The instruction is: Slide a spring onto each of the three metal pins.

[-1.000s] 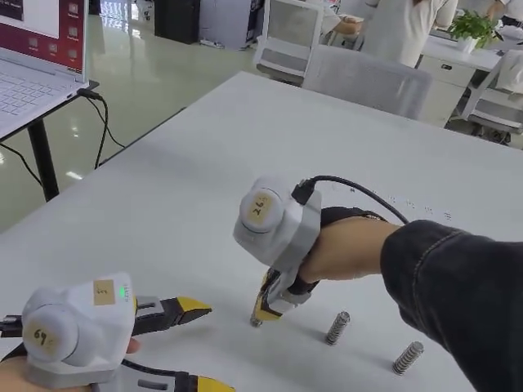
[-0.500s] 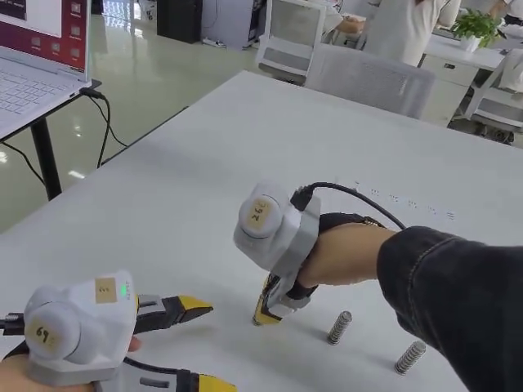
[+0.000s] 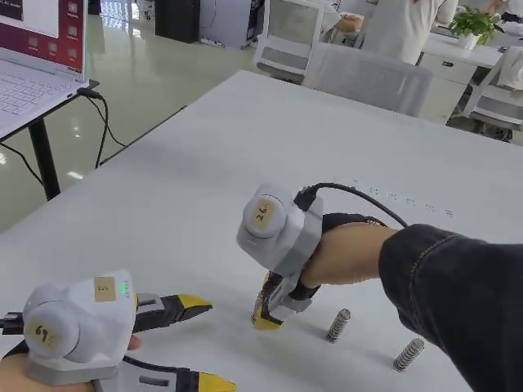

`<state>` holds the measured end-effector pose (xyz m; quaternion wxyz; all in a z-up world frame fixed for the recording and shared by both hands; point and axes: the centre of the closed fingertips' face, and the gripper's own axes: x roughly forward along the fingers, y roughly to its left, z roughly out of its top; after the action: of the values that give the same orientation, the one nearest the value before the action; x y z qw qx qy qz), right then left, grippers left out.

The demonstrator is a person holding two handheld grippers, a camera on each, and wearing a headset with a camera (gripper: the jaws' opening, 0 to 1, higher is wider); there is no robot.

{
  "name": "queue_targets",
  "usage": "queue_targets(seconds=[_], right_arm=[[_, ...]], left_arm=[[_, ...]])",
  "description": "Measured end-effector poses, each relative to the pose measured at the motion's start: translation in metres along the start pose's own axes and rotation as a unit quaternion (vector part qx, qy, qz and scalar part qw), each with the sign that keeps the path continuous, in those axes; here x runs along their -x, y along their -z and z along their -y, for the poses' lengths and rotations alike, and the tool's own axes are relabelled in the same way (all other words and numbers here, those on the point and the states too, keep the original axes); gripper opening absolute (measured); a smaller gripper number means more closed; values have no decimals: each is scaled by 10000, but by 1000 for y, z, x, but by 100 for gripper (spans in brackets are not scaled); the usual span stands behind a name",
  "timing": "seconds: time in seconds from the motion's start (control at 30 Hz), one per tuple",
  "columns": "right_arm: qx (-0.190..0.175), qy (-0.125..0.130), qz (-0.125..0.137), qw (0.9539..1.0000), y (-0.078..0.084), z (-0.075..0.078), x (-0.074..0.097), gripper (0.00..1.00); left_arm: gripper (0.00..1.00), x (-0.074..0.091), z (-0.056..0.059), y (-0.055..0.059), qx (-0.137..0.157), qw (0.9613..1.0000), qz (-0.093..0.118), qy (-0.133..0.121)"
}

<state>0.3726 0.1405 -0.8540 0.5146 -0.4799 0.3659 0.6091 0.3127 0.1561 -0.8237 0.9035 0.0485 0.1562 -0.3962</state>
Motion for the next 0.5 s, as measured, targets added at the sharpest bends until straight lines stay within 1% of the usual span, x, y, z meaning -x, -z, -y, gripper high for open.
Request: queue_targets(seconds=[0.27, 0.4, 0.47, 0.5], right_arm=[[-180, 106, 124, 9997, 10, 6, 6, 38], [-285, 141, 181, 9993, 16, 8, 8, 46], [-347, 148, 214, 9991, 19, 8, 10, 48], [-400, 172, 269, 9987, 21, 8, 11, 49]], left_arm=[[57, -1, 1, -1, -17, 10000, -15, 10], [57, -1, 2, -1, -30, 10000, -24, 25], [57, -2, 2, -2, -39, 10000, -32, 32], [57, -2, 2, -2, -41, 10000, -39, 38]])
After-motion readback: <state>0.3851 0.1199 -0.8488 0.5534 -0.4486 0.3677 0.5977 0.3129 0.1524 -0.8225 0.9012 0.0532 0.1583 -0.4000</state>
